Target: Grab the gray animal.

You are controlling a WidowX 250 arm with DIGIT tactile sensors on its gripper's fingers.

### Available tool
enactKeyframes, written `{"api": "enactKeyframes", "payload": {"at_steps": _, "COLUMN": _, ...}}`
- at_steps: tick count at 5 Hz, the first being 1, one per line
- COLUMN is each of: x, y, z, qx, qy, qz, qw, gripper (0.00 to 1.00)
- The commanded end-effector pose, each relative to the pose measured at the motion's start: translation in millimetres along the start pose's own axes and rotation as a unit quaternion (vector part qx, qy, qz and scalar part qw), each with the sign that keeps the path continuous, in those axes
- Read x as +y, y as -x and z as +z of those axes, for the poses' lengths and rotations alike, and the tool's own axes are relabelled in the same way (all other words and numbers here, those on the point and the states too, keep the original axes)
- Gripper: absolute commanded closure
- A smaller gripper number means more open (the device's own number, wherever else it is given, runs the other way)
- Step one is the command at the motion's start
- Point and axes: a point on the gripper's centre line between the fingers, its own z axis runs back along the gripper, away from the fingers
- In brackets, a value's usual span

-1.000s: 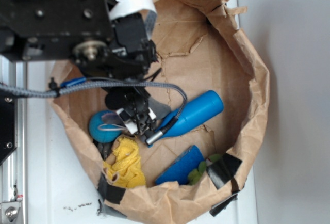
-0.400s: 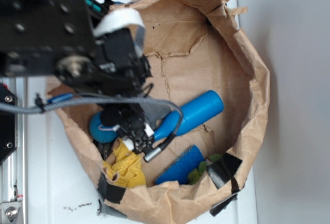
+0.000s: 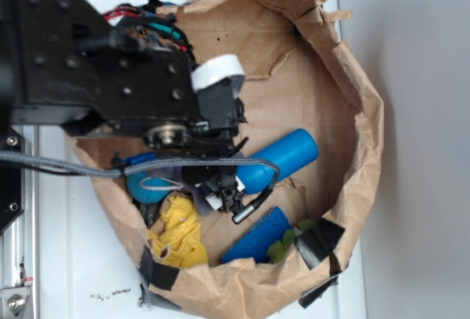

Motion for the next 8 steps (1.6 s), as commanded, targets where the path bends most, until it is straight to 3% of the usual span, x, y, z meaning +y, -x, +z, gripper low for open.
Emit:
{"api": "enactKeyframes", "payload": {"at_steps": 1, "x": 9.8, "y": -26.2, "z": 6.5, "qx": -0.004, "qy": 0.020, "qz": 0.005, "qw": 1.000, "gripper": 0.00}}
{"api": "enactKeyframes", "payload": {"at_steps": 6, "x": -14.3, "y": -9.5, "z": -10.9, "qx": 0.033, "qy": 0.025, "qz": -0.040, "qw": 0.998, "gripper": 0.00}}
{"api": "enactKeyframes", "payload": {"at_steps": 7, "x": -15.4, "y": -12.8, "z": -7.5, "qx": 0.038, "qy": 0.032, "qz": -0.029, "qw": 0.998, "gripper": 1.00}}
{"api": "enactKeyframes", "payload": {"at_steps": 8, "x": -16.7, "y": -16.2, "z": -4.7, "qx": 0.034, "qy": 0.036, "qz": -0.022, "qw": 0.999, "gripper": 1.00}}
